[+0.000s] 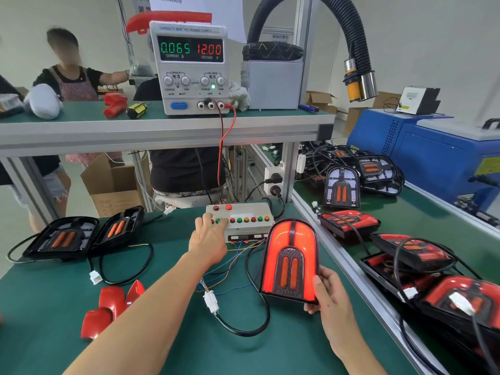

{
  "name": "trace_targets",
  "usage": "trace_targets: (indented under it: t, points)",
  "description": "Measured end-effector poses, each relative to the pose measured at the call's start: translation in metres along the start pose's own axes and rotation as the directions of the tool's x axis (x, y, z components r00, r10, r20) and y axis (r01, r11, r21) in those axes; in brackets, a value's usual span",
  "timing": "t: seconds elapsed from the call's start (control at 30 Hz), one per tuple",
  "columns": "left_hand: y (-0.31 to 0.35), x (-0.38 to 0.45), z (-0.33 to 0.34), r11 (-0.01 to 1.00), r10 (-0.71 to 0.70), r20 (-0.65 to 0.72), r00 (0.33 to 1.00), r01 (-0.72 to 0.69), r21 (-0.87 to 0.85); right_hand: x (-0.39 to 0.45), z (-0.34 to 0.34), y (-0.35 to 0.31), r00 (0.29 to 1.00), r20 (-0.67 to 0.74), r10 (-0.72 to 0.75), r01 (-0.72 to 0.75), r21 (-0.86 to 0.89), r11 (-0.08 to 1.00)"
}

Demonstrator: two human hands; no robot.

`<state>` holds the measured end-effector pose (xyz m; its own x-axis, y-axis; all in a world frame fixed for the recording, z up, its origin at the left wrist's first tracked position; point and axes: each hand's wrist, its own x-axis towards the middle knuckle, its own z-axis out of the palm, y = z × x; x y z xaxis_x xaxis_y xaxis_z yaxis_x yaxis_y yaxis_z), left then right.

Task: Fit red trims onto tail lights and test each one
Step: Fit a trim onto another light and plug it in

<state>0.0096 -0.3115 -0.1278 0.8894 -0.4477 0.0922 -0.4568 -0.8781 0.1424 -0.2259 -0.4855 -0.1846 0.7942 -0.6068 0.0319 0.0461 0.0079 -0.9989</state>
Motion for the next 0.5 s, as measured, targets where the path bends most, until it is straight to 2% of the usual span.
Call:
trace_targets:
  t: [0.07,0.17,0.27,0.37,0.5]
  points:
    - [0.003,-0.001,-0.001,1.0,-0.004,-0.011,1.0,0.004,0.017,0.0,0.0,0.0,1.0,0.002,-0.001,0.001,-0.003,1.0]
    - [0.015,-0.006,0.001,0.998,-0.012,-0.117,0.993,0.02,0.063,0.0,-0.001,0.002,1.0,0.013,-0.014,0.014,-0.02,1.0]
    - [0.029,-0.008,0.006,0.995,0.054,-0.199,0.978,-0.036,0.097,0.0,-0.001,0.003,1.0,0.015,-0.009,0.009,-0.028,1.0]
    - [0.044,-0.005,0.009,0.992,0.125,-0.136,0.983,-0.12,0.044,0.0,-0.002,0.002,1.0,0.016,-0.011,0.012,-0.015,1.0]
    - [0.058,0.004,0.01,0.987,0.144,-0.042,0.989,-0.14,0.083,0.0,-0.001,0.002,1.0,0.014,-0.012,0.011,0.019,1.0]
